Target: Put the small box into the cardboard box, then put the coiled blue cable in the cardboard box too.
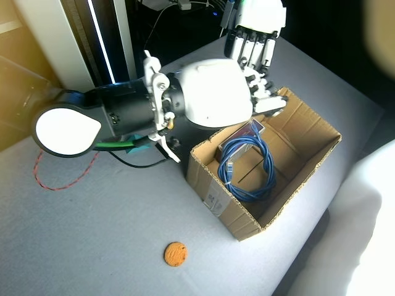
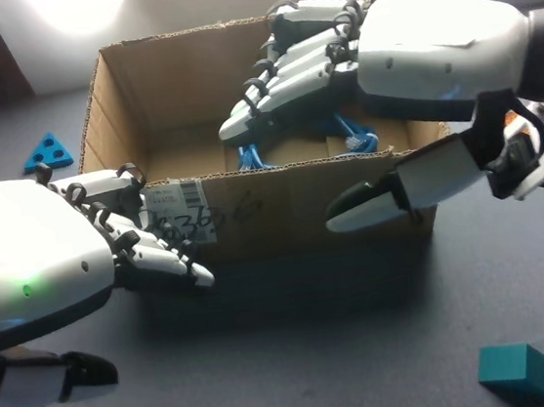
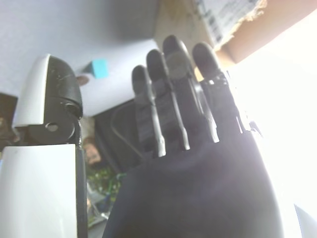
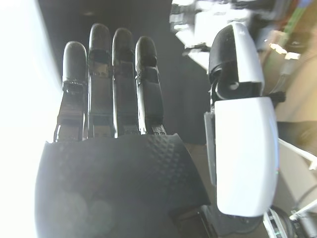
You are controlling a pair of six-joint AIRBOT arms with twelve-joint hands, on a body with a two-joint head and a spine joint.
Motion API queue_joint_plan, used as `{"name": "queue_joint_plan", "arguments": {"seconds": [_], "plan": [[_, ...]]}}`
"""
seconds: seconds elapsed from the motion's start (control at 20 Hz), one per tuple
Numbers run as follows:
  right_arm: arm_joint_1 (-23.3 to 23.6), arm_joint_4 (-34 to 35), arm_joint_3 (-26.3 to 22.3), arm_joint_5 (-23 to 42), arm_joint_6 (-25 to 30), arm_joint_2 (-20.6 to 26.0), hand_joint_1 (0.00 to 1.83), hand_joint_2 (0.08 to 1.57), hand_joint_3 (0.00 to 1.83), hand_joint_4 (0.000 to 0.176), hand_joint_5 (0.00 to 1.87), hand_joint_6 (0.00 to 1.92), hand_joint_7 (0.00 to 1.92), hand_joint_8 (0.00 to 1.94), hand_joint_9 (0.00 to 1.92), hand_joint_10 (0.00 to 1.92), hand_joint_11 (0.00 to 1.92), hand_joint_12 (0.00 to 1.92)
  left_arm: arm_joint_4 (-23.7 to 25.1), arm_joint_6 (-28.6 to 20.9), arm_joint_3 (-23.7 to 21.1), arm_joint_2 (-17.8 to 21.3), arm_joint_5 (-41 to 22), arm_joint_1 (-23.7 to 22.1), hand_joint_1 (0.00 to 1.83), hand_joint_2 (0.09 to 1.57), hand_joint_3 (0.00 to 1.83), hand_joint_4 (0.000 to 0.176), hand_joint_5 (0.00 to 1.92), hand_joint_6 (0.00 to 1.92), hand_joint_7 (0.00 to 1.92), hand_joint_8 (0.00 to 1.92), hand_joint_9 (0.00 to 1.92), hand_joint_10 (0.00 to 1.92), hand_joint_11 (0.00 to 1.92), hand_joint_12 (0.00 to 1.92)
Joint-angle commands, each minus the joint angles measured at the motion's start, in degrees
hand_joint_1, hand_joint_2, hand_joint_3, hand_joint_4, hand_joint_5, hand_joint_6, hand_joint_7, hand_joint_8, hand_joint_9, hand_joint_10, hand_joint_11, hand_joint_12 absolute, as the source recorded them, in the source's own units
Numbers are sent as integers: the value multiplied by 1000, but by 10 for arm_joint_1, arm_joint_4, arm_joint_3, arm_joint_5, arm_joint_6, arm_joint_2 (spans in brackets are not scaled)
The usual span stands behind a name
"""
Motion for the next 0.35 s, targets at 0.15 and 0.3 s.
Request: {"name": "queue_joint_plan", "arguments": {"seconds": [0.15, 0.3], "plan": [[-14, -11, -21, 68, -2, 32, 810, 1025, 0, 0, 511, 6, 542, 4, 449, 200, 0, 1309, -13, 0, 2, 3, -54, -8, 1057, 1104, 0, 0, 552, 1, 583, 0, 576, 0, 41, 1167], [-24, -23, -36, 70, -37, 48, 800, 1035, 1, 0, 506, 2, 533, 2, 440, 178, 0, 1298, -12, 0, 2, 3, -54, -7, 1061, 1105, 0, 0, 548, 5, 599, 7, 583, 4, 36, 1165]]}}
